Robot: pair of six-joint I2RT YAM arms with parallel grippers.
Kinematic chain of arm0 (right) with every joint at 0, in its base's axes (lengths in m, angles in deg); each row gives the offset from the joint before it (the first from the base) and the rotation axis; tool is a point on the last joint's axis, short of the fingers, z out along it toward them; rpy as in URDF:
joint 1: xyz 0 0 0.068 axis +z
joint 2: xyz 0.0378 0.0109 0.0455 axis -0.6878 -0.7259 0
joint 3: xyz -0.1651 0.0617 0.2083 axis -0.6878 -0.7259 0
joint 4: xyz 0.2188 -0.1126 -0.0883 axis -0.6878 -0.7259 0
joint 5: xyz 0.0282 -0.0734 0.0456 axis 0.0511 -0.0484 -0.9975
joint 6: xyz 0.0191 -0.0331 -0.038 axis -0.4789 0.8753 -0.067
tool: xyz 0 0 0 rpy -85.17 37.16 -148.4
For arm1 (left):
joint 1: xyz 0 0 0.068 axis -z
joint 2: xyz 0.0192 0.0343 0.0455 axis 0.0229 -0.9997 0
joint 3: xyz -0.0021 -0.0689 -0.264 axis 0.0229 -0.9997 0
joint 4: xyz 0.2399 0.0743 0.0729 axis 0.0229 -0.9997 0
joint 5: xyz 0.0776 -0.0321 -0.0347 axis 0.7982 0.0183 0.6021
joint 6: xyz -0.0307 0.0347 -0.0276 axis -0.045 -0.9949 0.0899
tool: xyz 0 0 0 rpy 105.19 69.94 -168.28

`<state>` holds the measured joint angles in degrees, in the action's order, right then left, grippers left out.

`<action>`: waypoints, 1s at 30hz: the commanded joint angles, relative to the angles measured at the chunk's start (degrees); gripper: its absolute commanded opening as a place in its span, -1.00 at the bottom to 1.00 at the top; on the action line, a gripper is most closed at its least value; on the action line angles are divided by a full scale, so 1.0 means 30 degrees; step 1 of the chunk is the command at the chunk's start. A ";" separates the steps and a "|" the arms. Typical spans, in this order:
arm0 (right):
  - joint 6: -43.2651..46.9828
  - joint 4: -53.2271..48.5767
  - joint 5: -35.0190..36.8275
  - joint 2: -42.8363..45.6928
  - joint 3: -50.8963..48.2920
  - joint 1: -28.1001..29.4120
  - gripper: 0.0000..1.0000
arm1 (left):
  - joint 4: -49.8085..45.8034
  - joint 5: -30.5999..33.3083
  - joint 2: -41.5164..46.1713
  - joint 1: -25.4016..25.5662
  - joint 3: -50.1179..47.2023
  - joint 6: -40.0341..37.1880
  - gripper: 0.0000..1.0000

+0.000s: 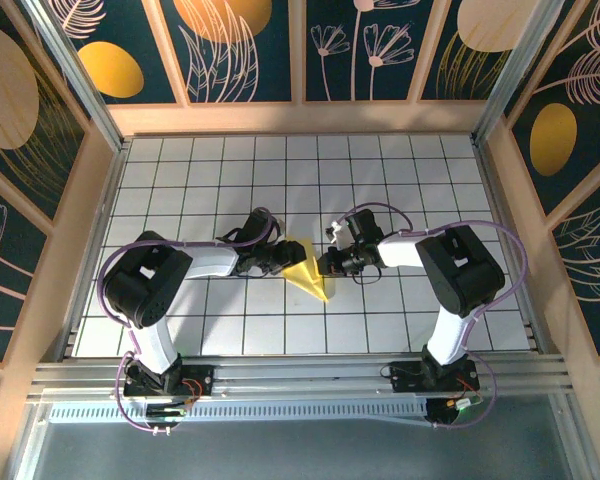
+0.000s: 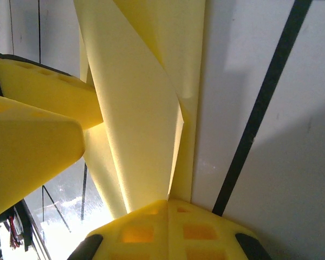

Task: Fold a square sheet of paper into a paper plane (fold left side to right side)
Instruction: Fourth fold the wing at the center of the table.

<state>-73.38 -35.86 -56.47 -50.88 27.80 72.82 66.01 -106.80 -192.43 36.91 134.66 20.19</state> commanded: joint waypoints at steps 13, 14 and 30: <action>0.0079 -0.1589 0.2189 -0.1094 -0.0210 0.0174 -1.00 | -0.0500 -0.0822 0.1279 0.0028 0.1326 -0.1057 -0.55; 0.0079 -0.1651 0.2233 -0.1090 -0.0209 0.0173 -1.00 | -0.0112 -0.1254 0.1002 0.0049 0.1302 -0.0962 -0.63; 0.0226 -0.2364 0.2717 -0.1264 -0.0080 0.0231 -1.00 | -0.0609 -0.1672 -0.1665 0.0347 0.1898 -0.1785 -0.90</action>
<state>-73.60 -37.41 -55.86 -51.23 28.55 72.91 65.94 -112.97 -196.06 37.76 139.11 16.73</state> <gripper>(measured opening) 0.047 0.053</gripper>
